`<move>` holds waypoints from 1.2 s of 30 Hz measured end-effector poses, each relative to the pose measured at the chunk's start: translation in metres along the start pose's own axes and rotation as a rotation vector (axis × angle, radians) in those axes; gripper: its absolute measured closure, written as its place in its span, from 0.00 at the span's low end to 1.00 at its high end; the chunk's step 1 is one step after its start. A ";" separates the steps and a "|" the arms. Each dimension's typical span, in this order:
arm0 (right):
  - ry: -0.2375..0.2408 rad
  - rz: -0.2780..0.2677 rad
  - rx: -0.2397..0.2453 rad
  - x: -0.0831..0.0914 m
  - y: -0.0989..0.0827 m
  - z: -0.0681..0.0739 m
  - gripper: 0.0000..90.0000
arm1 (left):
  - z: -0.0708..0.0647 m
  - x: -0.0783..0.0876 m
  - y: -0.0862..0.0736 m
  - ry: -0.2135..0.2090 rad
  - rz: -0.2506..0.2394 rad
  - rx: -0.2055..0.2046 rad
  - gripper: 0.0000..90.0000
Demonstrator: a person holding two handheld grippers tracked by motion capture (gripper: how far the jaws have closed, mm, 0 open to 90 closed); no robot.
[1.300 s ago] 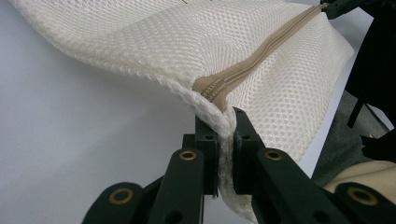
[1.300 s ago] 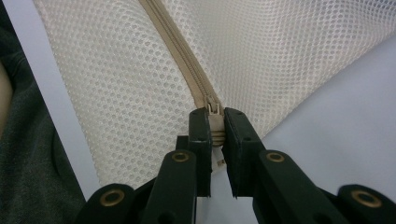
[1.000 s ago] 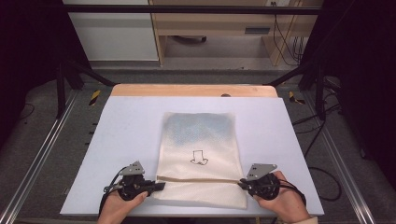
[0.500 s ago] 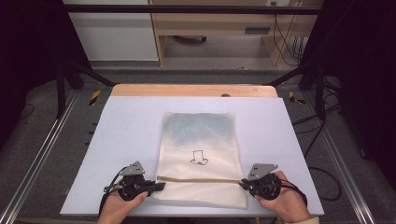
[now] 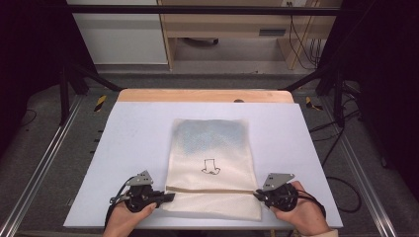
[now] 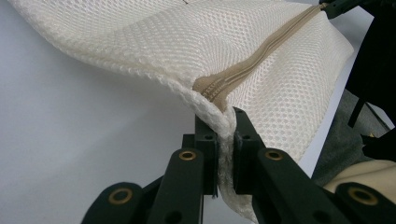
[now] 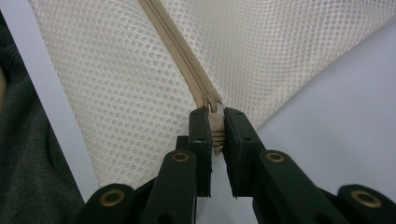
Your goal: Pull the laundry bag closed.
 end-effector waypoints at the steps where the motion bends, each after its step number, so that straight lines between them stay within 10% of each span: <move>1: 0.002 -0.002 -0.001 0.000 0.000 0.000 0.91 | 0.000 0.000 0.000 0.000 -0.001 0.000 0.93; 8: 0.006 0.005 0.002 -0.001 -0.001 0.001 0.91 | 0.001 0.000 0.000 0.014 0.000 -0.006 0.92; 13: 0.038 -0.023 0.002 -0.004 -0.001 0.005 0.89 | 0.004 0.002 -0.001 0.064 -0.006 -0.009 0.73; 21: 0.033 -0.150 -0.037 -0.008 0.021 0.010 0.49 | 0.007 0.016 0.012 0.128 -0.079 -0.042 0.30; 28: -0.215 -0.269 -0.122 -0.005 0.041 -0.028 0.18 | 0.029 0.035 0.034 0.280 -0.188 -0.168 0.10; 36: -0.377 -0.378 -0.207 0.016 0.042 -0.063 0.08 | 0.060 0.057 0.045 0.374 -0.256 -0.196 0.06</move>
Point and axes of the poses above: each handheld gripper's, and its own axes: x roughly backward along the jaws, y roughly out of its top, z roughly to its left, the point moved 9 cm from there along -x, roughly forward along the jaws, and after that the axes turned 15 degrees about -z, right-handed, at the moved point
